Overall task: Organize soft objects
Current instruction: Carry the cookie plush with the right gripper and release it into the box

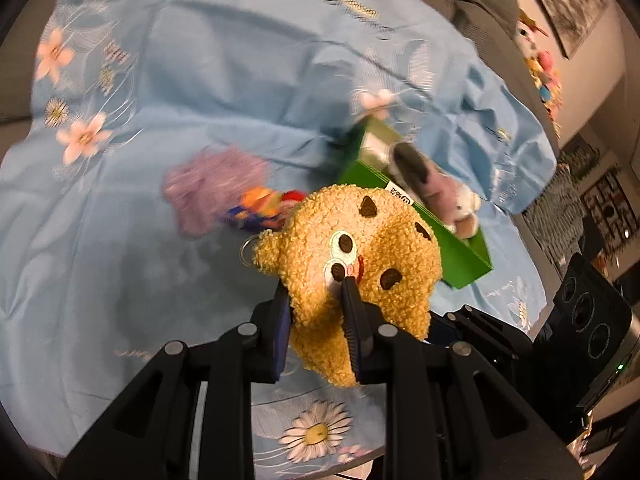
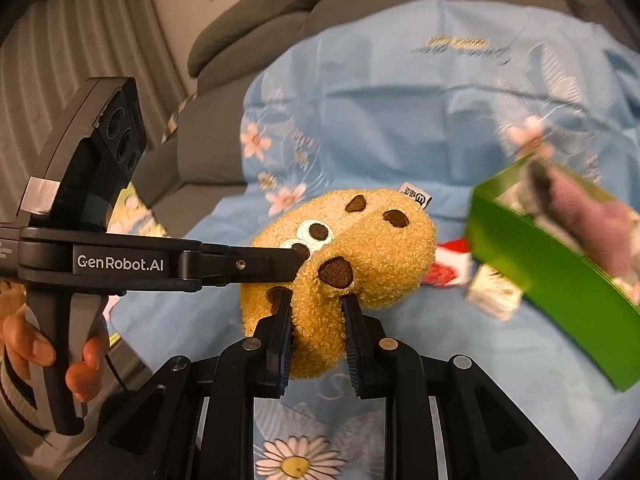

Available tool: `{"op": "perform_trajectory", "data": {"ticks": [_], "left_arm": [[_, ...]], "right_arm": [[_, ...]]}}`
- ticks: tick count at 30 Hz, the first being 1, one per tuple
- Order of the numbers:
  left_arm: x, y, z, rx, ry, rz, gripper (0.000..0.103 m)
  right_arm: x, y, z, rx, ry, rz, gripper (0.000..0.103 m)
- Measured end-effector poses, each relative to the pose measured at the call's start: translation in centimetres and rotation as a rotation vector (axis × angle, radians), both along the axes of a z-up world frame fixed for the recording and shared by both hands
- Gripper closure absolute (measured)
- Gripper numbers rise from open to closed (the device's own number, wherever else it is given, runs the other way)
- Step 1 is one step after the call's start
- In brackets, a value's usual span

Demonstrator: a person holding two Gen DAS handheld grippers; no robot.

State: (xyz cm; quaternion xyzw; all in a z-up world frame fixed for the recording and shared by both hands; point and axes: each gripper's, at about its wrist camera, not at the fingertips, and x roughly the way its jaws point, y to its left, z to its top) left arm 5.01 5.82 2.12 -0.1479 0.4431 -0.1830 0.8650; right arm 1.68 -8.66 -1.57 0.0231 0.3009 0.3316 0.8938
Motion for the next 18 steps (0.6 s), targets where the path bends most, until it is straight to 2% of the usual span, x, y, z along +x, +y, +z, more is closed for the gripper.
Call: {"op": "perform_trajectory", "data": {"ticks": [7, 18], "left_arm": [[2.8, -6.1, 3.1, 0.026, -0.05, -0.091, 0.08], [10.2, -15.0, 5.3, 0.051, -0.064, -0.183, 0.08]], "right_arm": [[0.6, -5.4, 2.4, 0.04, -0.063, -0.112, 0.079], [6.5, -13.8, 5.1, 0.098, -0.102, -0.288, 0.079]]}}
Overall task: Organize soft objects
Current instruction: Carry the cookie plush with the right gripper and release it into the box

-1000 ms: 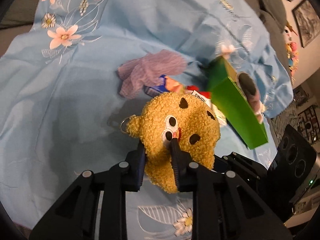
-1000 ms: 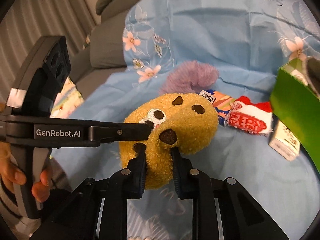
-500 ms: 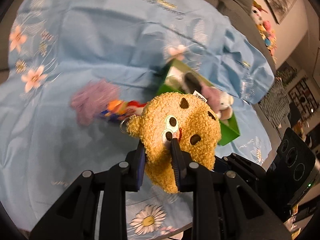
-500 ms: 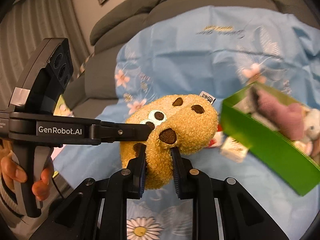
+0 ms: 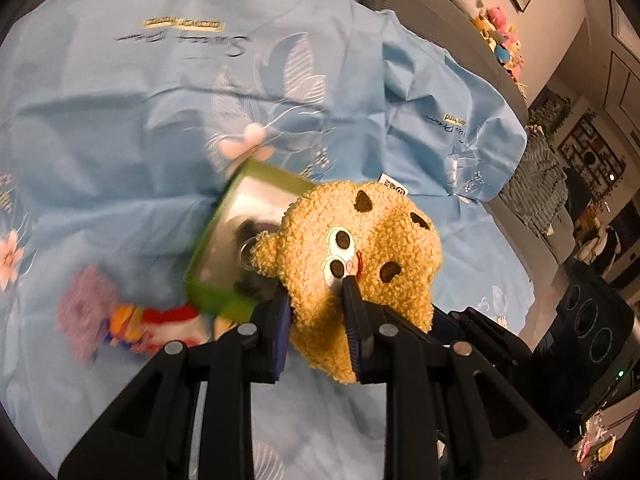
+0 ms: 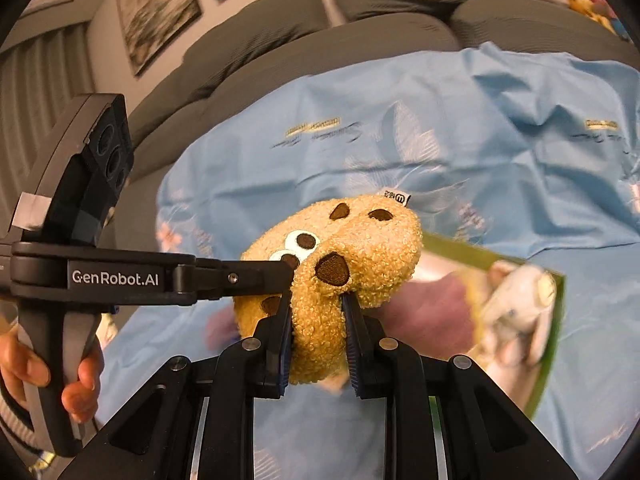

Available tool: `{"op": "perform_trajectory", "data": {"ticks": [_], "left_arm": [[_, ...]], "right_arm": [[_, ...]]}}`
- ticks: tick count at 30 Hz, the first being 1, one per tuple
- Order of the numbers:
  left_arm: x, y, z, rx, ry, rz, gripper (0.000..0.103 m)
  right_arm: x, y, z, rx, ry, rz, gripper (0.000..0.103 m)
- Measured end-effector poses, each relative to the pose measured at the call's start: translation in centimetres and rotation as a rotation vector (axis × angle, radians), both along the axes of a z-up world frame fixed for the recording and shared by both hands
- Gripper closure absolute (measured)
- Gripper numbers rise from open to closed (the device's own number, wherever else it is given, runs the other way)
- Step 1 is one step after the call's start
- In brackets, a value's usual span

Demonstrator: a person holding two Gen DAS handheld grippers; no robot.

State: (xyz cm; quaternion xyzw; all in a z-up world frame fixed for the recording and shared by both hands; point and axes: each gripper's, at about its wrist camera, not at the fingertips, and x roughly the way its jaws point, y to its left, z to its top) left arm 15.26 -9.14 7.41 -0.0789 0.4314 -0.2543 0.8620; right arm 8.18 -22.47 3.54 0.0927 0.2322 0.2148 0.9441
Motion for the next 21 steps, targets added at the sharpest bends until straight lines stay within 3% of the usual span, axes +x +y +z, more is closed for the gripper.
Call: {"op": "perform_trajectory", "data": {"ticks": [5, 13, 16, 18, 19, 20, 21], "left_arm": [[3.7, -2.3, -0.9, 0.022, 0.026, 0.0, 0.079], [8.9, -4.2, -5.4, 0.108, 0.133, 0.058, 0.075], [9.9, -4.1, -6.9, 0.132, 0.167, 0.087, 0.062], [10.1, -3.9, -7.2, 0.133, 0.169, 0.106, 0.042], [10.1, -3.6, -7.2, 0.129, 0.169, 0.116, 0.038], [10.0, -3.3, -7.2, 0.127, 0.168, 0.123, 0.032], [10.0, -3.0, -7.0, 0.124, 0.167, 0.129, 0.029]], "right_arm": [[3.4, -2.3, -0.3, 0.005, 0.027, -0.033, 0.078], [8.9, -3.5, -3.6, -0.003, 0.161, -0.074, 0.078], [10.6, -3.9, -5.0, 0.002, 0.212, -0.111, 0.076], [10.8, -4.1, -5.2, 0.0, 0.214, -0.125, 0.072], [10.8, -4.2, -5.1, -0.004, 0.212, -0.133, 0.069], [10.6, -4.2, -5.0, -0.015, 0.208, -0.144, 0.06], [10.4, -4.3, -4.8, -0.037, 0.207, -0.167, 0.044]]}}
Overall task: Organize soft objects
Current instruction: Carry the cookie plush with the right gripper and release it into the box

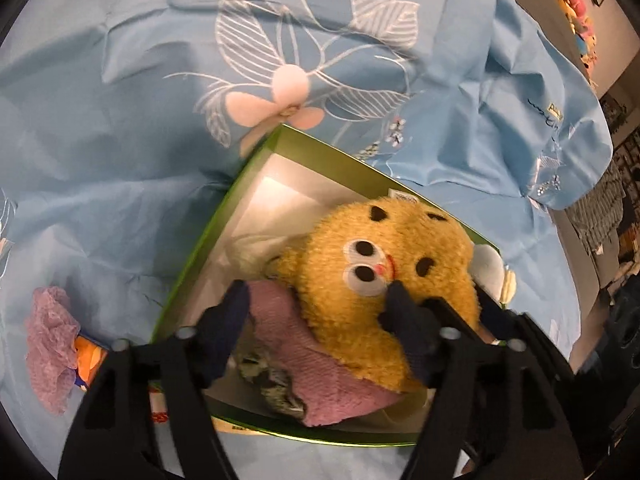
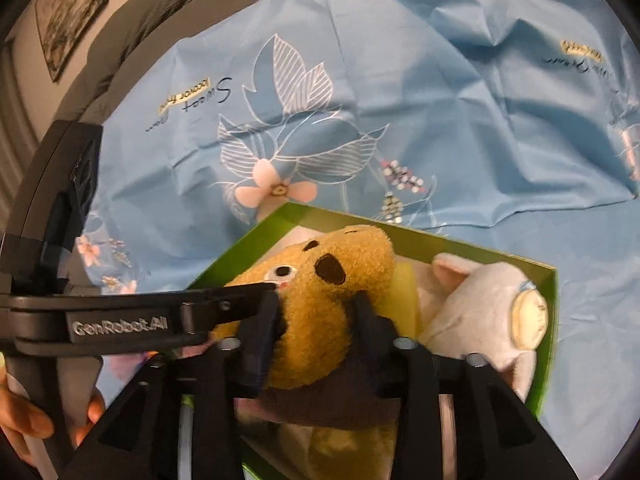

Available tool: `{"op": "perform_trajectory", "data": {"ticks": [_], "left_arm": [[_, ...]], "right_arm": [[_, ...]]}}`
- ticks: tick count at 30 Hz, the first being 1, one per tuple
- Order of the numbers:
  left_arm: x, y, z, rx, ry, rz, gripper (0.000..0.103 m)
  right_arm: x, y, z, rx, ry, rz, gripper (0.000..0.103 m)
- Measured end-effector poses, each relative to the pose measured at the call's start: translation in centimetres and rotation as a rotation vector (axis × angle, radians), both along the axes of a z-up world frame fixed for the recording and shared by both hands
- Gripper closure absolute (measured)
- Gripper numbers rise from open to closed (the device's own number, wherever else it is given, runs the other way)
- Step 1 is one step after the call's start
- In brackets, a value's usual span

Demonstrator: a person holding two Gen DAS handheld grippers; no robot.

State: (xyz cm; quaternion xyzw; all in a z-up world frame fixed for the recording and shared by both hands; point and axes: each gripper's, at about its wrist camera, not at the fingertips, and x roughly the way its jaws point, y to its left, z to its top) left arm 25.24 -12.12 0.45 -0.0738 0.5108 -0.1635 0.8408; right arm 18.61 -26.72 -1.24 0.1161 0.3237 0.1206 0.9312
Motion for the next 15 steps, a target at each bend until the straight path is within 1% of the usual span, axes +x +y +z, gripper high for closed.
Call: {"op": "perform_trajectory", "data": {"ticks": [2, 5, 9, 11, 15], "left_arm": [[-0.2, 0.6, 0.4, -0.007, -0.001, 0.011, 0.025], [-0.6, 1.5, 1.2, -0.028, -0.006, 0.015, 0.024], [-2.1, 2.3, 2.4, -0.04, -0.016, 0.014, 0.022], [-3.2, 2.9, 3.0, -0.04, -0.029, 0.022, 0.021], [-5.3, 3.9, 3.4, -0.038, -0.043, 0.021, 0.021]], "right_arm": [[-0.6, -0.2, 0.4, -0.055, -0.01, -0.055, 0.03], [-2.1, -1.3, 1.4, -0.055, -0.045, -0.076, 0.03], [-4.4, -2.2, 2.1, -0.071, -0.07, -0.112, 0.03], [-5.8, -2.5, 2.1, -0.071, -0.072, -0.108, 0.03], [-8.7, -2.3, 1.6, -0.076, -0.066, -0.097, 0.03]]}}
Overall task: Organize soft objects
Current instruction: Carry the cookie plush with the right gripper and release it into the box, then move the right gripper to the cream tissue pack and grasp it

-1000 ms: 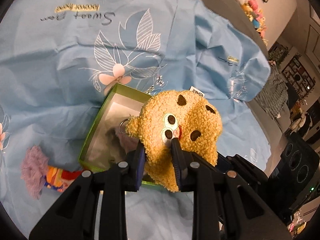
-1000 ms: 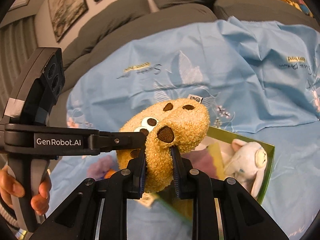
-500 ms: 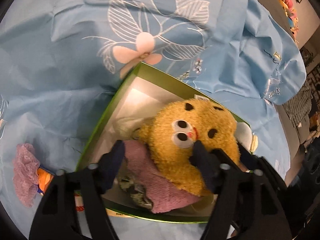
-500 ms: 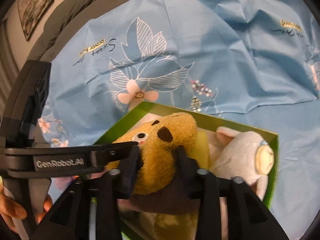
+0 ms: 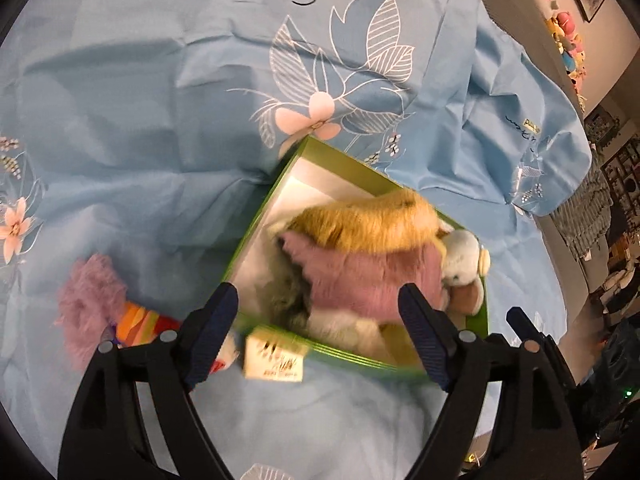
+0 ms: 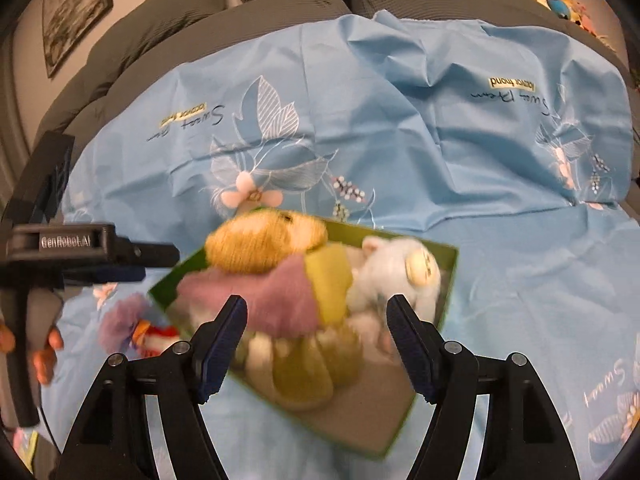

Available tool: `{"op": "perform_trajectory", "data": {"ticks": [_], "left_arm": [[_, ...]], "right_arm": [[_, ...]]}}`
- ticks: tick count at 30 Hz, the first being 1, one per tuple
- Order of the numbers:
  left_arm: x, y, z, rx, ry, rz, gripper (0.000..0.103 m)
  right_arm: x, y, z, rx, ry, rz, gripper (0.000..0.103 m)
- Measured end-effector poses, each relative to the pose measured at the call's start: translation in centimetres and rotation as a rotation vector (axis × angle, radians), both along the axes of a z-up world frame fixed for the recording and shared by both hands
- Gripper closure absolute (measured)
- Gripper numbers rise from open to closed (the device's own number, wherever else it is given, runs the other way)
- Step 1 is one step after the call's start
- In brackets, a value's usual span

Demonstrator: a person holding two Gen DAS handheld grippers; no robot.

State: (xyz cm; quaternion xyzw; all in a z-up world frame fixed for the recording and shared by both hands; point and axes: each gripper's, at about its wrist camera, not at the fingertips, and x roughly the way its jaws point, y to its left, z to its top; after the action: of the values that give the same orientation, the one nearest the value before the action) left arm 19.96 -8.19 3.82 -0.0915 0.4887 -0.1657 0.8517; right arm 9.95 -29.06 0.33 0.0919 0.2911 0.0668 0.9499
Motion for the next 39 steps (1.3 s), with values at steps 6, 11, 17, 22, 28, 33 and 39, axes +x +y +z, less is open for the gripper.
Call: {"op": "perform_trajectory", "data": {"ticks": [6, 11, 17, 22, 28, 33, 39], "left_arm": [[-3.4, 2.8, -0.2, -0.009, -0.003, 0.031, 0.021], [-6.2, 4.8, -1.1, 0.026, -0.008, 0.049, 0.021], [-9.7, 7.3, -3.2, 0.066, -0.025, 0.07, 0.021], [-11.8, 9.6, -4.9, 0.087, -0.025, 0.096, 0.021], [-12.9, 11.4, -5.8, 0.107, -0.04, 0.109, 0.021], [-13.2, 12.4, -6.1, 0.103, -0.049, 0.111, 0.021], [-12.9, 14.0, -6.3, 0.076, -0.048, 0.121, 0.021]], "right_arm": [[-3.6, 1.2, -1.1, 0.015, 0.021, 0.038, 0.03], [-5.2, 3.2, -2.2, 0.003, 0.047, 0.085, 0.03], [-6.4, 6.0, -3.8, -0.022, 0.082, 0.136, 0.03], [-6.6, 7.8, -5.1, -0.03, 0.11, 0.156, 0.03], [-5.5, 10.7, -6.7, -0.011, 0.139, 0.163, 0.03], [-3.0, 12.9, -7.6, -0.008, 0.159, 0.125, 0.03], [1.2, 15.0, -9.1, -0.064, 0.205, 0.035, 0.03]]}}
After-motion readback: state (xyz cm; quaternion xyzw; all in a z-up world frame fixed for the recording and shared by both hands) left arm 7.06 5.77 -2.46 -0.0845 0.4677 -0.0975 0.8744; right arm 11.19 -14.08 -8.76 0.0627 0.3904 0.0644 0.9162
